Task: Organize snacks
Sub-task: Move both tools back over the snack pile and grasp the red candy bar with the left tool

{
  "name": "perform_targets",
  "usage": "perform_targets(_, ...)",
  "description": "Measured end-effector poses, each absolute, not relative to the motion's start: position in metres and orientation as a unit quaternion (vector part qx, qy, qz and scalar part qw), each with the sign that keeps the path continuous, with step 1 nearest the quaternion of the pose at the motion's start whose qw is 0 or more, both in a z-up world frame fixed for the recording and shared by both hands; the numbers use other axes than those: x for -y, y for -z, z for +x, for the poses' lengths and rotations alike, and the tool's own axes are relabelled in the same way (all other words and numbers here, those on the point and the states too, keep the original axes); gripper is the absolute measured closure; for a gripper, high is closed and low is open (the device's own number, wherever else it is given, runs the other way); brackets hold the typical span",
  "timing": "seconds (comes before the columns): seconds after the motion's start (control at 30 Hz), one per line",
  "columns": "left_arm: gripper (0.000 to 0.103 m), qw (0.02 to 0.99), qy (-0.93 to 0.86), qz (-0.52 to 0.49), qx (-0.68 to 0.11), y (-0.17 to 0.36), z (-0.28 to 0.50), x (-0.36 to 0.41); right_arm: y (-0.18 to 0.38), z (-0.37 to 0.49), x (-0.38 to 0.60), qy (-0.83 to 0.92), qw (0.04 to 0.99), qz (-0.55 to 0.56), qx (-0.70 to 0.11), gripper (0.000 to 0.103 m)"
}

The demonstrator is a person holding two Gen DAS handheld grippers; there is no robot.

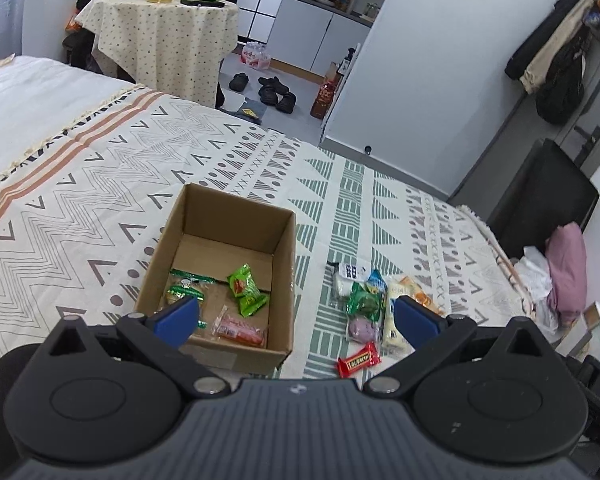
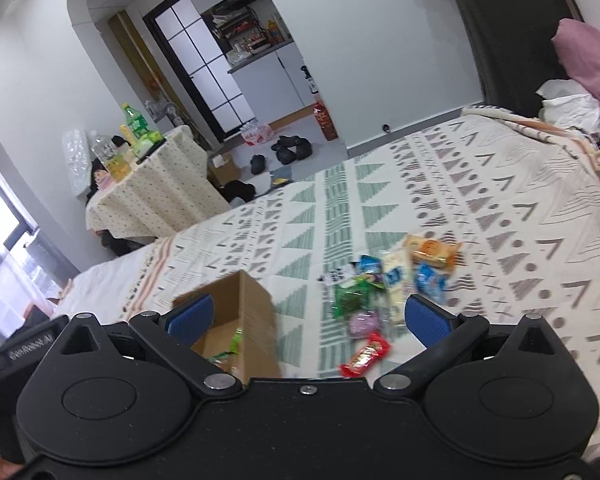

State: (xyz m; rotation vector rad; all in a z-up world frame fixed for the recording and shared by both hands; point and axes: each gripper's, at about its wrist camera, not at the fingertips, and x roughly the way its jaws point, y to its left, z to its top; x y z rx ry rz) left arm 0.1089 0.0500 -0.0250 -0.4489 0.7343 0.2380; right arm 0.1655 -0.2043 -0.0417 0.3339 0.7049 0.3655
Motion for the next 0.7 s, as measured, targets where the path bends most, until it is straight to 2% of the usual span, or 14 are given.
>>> perform_targets(0.7,0.001,0.896,-0.074,-0.198,-0.389,0.053,0.137,0.008,0.078,0.182,0.277,-0.159,0.892,0.201,-0.373,0.002)
